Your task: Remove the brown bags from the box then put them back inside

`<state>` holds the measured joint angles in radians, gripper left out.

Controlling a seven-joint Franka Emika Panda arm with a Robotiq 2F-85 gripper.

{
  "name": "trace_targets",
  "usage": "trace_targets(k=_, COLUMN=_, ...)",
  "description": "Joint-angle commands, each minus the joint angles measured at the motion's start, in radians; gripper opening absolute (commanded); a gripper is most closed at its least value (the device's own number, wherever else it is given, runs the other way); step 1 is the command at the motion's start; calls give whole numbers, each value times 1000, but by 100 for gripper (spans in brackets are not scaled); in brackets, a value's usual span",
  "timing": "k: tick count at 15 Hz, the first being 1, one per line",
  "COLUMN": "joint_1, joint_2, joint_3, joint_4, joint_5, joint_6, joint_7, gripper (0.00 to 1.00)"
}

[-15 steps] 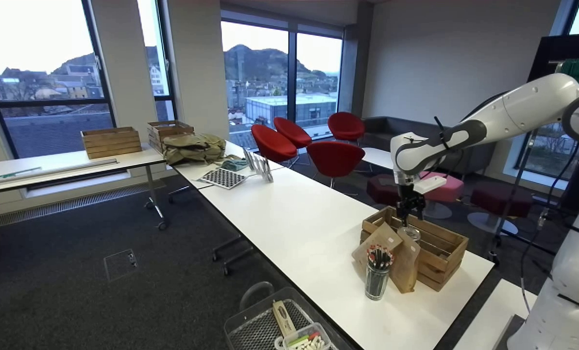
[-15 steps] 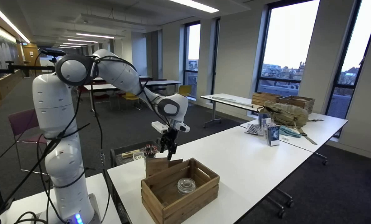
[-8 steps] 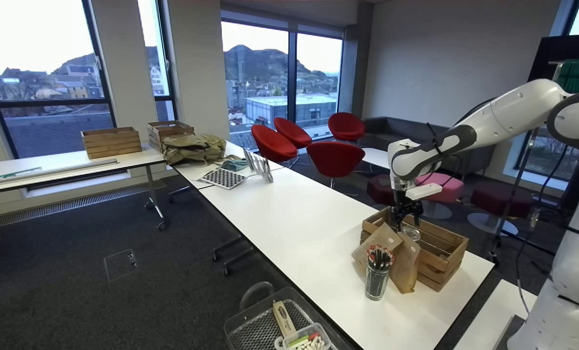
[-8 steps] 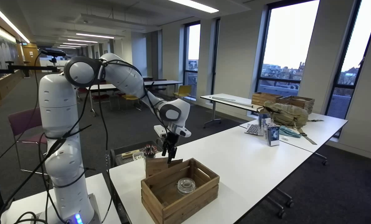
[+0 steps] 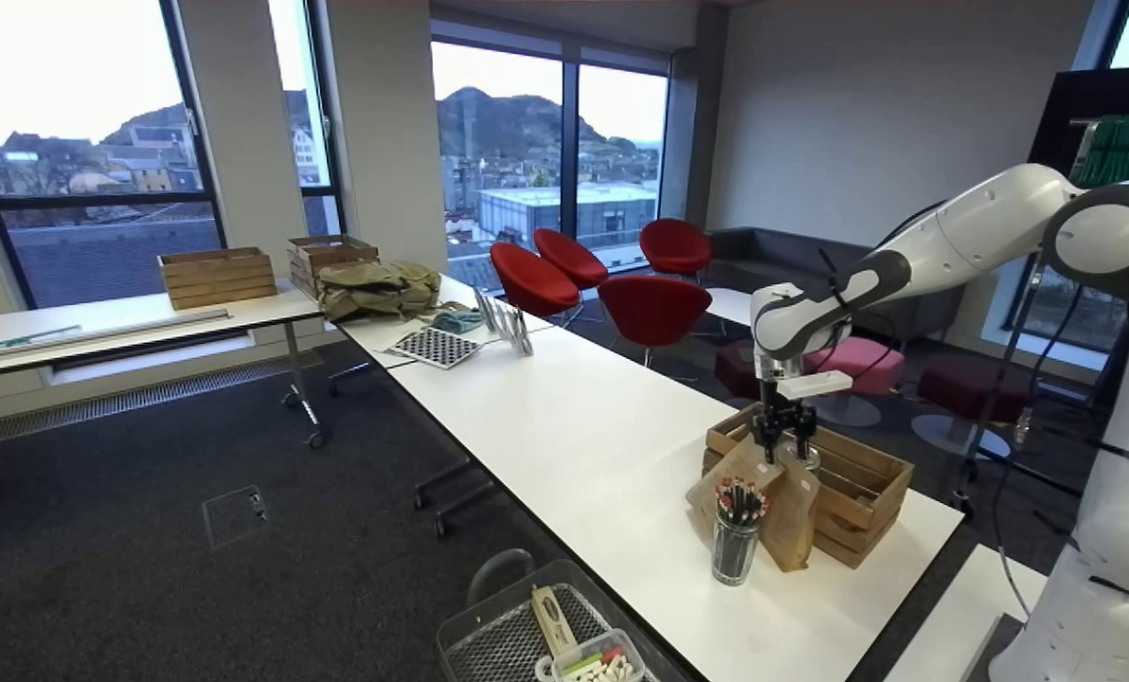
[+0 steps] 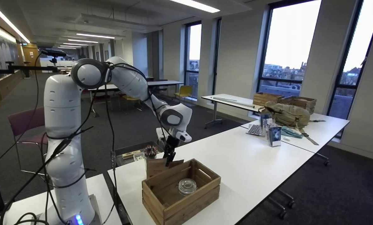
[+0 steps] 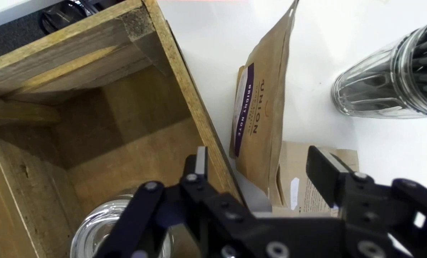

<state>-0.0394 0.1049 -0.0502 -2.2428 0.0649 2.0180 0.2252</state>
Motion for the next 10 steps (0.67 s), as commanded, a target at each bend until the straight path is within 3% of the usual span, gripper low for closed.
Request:
trace_targets(k=1, joint_1=4, joint_2=17, joint_3=2, joint_4=18, joint_5=39, joint_6=2, joint_7=35, gripper=44)
trace_targets(k=6, joint_1=-2, joint_2=-4, joint_3=-4, joint_4=12, joint_5=51, joint_6=-5, joint_7=45, gripper=5)
trace_targets(k=7, joint_1=-2, joint_2=-5, joint_3=-6, joint_4=13, joint_5=49, joint_6=-6, joint_7=48, gripper=1)
trace_targets(k=10, joint_1=-5, joint_2=-9, joint_3=-10, joint_4=14, joint_5=40, joint_6=-12, joint_7=47, gripper=0)
